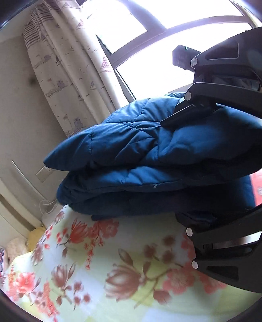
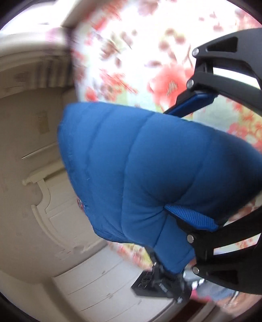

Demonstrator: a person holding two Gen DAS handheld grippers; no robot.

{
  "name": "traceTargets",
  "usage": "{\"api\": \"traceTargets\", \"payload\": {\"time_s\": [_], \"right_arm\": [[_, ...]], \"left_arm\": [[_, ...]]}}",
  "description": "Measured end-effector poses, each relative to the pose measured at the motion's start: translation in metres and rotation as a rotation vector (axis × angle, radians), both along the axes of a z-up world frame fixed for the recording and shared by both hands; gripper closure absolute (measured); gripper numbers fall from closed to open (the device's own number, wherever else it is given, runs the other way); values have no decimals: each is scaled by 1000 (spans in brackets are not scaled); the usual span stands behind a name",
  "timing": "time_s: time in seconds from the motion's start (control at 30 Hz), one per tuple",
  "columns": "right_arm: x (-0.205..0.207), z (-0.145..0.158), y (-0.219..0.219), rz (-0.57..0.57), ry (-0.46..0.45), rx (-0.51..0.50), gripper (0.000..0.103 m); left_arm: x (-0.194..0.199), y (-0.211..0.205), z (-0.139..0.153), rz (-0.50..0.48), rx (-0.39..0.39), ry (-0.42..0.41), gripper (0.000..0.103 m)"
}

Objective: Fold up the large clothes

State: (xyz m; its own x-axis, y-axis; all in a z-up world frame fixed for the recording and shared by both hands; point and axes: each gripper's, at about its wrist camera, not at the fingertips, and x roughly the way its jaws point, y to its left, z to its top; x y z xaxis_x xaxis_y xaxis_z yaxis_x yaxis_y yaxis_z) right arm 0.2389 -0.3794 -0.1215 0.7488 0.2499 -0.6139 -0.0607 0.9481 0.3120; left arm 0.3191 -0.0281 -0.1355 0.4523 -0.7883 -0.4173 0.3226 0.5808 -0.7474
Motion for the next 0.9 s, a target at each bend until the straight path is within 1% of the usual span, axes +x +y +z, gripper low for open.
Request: {"api": "traceTargets", "payload": {"time_s": [0.03, 0.07, 0.1, 0.13, 0.17, 0.23, 0.3, 0.33, 0.37, 0.4, 0.47, 0.5, 0.53, 0.57, 0.7, 0.77, 0.83, 0.87, 0.9], "right_arm": [[-7, 8, 4, -40, -25, -60, 19], [-12, 18, 14, -88, -58, -122, 19], [-23, 29, 25, -99, -118, -168, 19], [-29, 35, 38, -71, -159, -188, 19], [-33, 42, 58, -39, -205, -233, 19], [-27, 45, 92, 13, -219, -317, 19], [-17, 35, 124, 53, -203, -410, 19], [-13, 32, 135, 67, -200, -441, 19], [-6, 26, 150, 84, -198, -474, 22], [2, 16, 161, 86, -196, -540, 32], [1, 3, 184, 121, -175, -644, 44], [-2, 5, 192, 130, -170, -658, 46], [-4, 1, 193, 143, -156, -675, 46], [-6, -1, 193, 156, -143, -687, 46], [-15, 10, 183, 178, -130, -647, 46], [-26, 19, 183, 182, -144, -629, 44], [-35, 16, 186, 211, -138, -642, 41], [-39, 12, 186, 223, -125, -645, 34], [-46, 9, 184, 251, -92, -619, 27]], "left_arm": [[-3, 5, 2, 14, 6, 0, 38], [-8, 9, 5, 34, 6, -1, 37], [-13, 11, 7, 48, -2, -4, 37], [-19, 15, 8, 61, -8, -8, 35], [-26, 20, 9, 92, -13, -17, 29], [-40, 31, 11, 174, -10, -45, 25], [-51, 43, 18, 261, 5, -71, 25], [-59, 54, 23, 309, 9, -90, 25], [-63, 62, 26, 331, 13, -105, 25], [-69, 71, 34, 357, 30, -129, 24], [-78, 79, 53, 381, 109, -165, 16], [-81, 81, 59, 382, 135, -179, 15], [-87, 80, 69, 385, 175, -211, 12], [-94, 78, 80, 397, 238, -252, 8], [-106, 60, 96, 415, 425, -297, 8], [-114, 52, 97, 420, 493, -309, 8], [-119, 44, 96, 405, 539, -307, 8], [-123, 43, 94, 398, 553, -305, 8], [-125, 41, 93, 395, 576, -305, 8]]}}
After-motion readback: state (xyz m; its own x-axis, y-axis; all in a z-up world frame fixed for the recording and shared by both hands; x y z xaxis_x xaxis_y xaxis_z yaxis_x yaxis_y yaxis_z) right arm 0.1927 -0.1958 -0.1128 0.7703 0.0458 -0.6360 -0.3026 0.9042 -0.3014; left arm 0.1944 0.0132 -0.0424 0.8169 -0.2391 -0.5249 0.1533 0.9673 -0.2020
